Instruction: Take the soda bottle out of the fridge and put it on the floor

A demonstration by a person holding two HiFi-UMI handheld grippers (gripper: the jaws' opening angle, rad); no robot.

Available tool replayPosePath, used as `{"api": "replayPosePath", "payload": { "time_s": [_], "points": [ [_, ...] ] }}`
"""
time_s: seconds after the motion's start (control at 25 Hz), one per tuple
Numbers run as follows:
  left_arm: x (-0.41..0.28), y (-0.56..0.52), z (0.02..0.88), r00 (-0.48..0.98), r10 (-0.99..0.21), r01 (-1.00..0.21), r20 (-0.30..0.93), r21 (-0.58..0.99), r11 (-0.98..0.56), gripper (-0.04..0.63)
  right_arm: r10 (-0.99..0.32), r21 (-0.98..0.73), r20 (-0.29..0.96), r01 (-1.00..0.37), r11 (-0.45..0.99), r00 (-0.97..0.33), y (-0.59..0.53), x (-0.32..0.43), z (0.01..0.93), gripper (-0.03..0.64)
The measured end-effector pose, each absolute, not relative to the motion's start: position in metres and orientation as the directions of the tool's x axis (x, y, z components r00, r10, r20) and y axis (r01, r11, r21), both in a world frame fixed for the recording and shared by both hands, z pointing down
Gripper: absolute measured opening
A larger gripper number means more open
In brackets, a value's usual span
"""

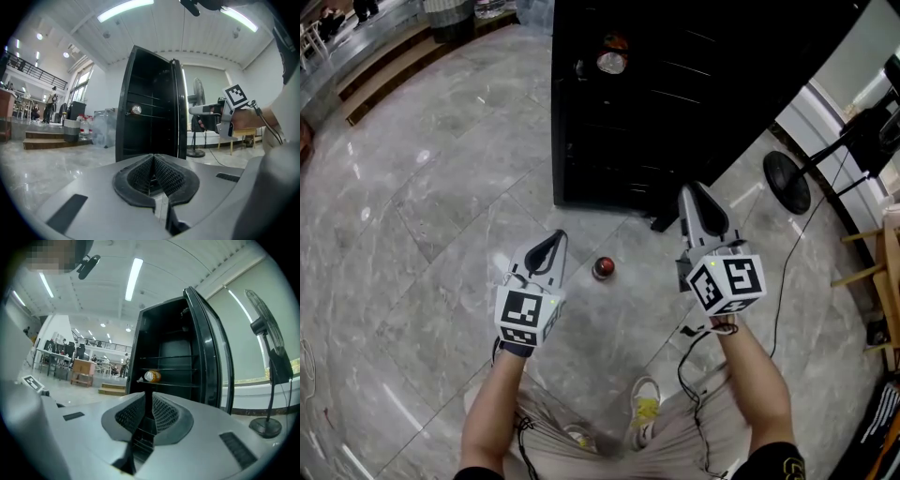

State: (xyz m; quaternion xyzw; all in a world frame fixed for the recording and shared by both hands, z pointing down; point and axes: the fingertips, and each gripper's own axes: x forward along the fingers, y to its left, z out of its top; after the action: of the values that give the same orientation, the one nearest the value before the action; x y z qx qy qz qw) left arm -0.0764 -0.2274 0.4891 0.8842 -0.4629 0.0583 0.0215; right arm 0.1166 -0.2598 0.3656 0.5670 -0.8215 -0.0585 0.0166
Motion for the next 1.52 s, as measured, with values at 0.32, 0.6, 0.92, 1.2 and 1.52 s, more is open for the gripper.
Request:
{"api": "replayPosePath", "payload": {
  "time_s": [0.32,0.6,0.92,1.2,1.52],
  "points": [
    [-0.075,-0.224,0.493,0.560,-0.818,-0.822,0.134,-0.031,-0.568,0.017,-0.947,0.126,-0.015,-0.940,0.318,-0.322,-0.268,0.118,0.375,-0.003],
    [-0.080,-0.222,0.489,0.543,-0.830,-0.836,0.126,-0.012,-0.549,0.016,-0.939,0.112,0.005,-0.933,0.341,-0.343,-0.267,0.114,0.380,-0.003],
    [-0.079,-0.223,0.489,0.546,-0.829,-0.833,0.123,-0.030,-0.553,0.017,-0.939,0.086,0.003,-0.935,0.343,-0.344,-0.271,0.116,0.379,-0.003],
    [-0.074,-0.219,0.489,0.558,-0.820,-0.825,0.124,-0.026,-0.565,0.016,-0.935,0.093,0.014,-0.931,0.353,-0.353,-0.265,0.111,0.381,-0.003],
    [-0.073,-0.219,0.488,0.560,-0.820,-0.824,0.122,-0.019,-0.566,0.017,-0.930,0.104,0.028,-0.924,0.367,-0.366,-0.263,0.106,0.383,-0.003]
  ]
}}
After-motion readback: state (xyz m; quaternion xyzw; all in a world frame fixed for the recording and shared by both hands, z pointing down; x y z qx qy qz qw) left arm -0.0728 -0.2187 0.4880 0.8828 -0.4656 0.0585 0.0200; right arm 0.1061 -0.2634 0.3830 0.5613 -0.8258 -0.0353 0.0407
